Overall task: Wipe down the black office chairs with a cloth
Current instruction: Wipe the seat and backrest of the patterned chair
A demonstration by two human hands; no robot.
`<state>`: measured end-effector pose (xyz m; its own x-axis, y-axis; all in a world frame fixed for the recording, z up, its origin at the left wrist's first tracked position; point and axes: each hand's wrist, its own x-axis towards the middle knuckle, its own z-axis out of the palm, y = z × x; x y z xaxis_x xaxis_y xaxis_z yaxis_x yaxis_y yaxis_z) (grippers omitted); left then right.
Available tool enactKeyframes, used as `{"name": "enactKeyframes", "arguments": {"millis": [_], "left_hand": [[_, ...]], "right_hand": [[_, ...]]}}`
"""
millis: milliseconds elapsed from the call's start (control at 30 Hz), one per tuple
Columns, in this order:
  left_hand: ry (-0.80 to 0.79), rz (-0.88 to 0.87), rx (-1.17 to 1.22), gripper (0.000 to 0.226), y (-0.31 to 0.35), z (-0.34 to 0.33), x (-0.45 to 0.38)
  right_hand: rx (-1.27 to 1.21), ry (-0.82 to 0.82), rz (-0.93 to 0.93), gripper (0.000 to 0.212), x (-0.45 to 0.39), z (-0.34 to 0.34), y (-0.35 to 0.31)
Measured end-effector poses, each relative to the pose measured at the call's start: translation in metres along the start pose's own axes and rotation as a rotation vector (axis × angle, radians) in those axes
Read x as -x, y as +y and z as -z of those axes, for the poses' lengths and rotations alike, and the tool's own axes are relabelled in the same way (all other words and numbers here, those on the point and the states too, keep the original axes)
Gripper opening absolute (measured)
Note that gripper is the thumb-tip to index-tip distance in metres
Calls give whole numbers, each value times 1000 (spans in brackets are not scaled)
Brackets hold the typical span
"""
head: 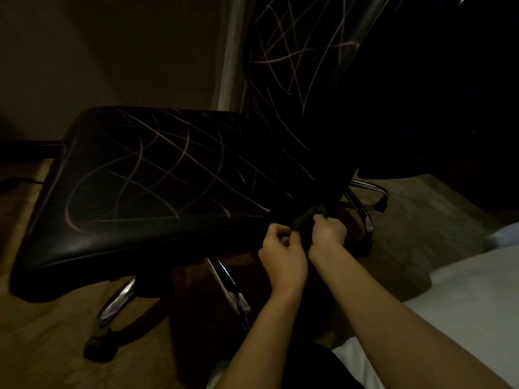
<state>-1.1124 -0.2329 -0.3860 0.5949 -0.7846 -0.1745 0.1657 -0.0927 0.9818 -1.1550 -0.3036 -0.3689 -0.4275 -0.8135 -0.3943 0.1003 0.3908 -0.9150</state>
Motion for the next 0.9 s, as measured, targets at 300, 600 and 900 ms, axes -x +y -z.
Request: {"name": "enactKeyframes", "arguments": {"millis": [300, 600, 900], "left_hand": [[384, -228, -63, 11, 1, 116, 9], [627, -253, -450, 9, 2, 264, 1], [479, -193, -536, 16, 3, 294, -6]], "right_hand": [[3, -315, -100, 14, 110, -34, 30], [34, -519, -124, 13, 214, -99, 94], [113, -532, -64, 6, 220, -98, 87]]}}
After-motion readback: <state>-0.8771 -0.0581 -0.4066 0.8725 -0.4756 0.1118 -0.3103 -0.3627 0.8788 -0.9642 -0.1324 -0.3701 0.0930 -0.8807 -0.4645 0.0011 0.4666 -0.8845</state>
